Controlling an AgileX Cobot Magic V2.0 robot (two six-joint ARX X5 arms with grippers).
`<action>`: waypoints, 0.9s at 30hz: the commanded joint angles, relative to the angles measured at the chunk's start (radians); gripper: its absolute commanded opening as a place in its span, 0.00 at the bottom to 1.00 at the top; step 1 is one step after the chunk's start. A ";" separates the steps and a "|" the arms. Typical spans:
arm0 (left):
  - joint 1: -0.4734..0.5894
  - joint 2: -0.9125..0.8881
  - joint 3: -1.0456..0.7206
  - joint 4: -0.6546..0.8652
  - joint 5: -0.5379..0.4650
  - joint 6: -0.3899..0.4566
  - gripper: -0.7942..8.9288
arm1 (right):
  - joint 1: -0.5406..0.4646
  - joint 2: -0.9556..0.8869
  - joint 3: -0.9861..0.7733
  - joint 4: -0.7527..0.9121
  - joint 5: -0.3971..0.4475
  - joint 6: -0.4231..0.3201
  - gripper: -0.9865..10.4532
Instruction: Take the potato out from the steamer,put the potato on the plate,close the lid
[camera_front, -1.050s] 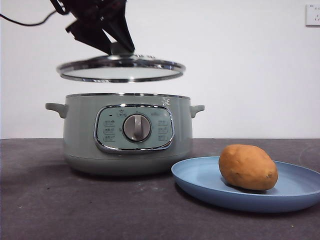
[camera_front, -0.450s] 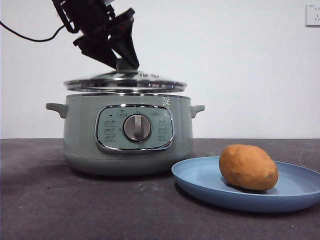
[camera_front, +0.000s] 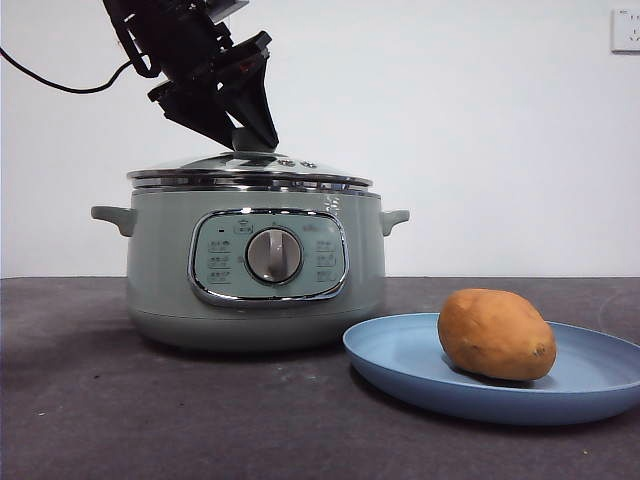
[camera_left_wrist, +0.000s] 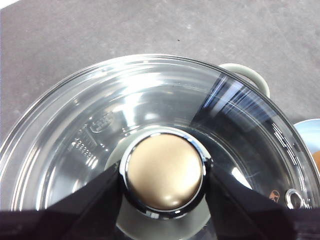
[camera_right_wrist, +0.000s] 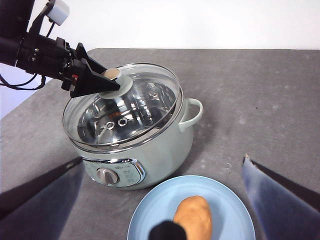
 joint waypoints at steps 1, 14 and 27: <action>-0.006 0.005 0.010 0.025 0.012 0.013 0.07 | 0.000 -0.002 0.001 0.007 0.004 0.009 0.64; -0.020 0.018 0.010 0.022 0.008 0.012 0.07 | 0.000 -0.002 0.001 0.005 0.003 0.009 0.64; -0.020 0.058 0.010 -0.041 0.011 0.005 0.50 | 0.000 -0.002 0.001 -0.008 0.003 0.009 0.64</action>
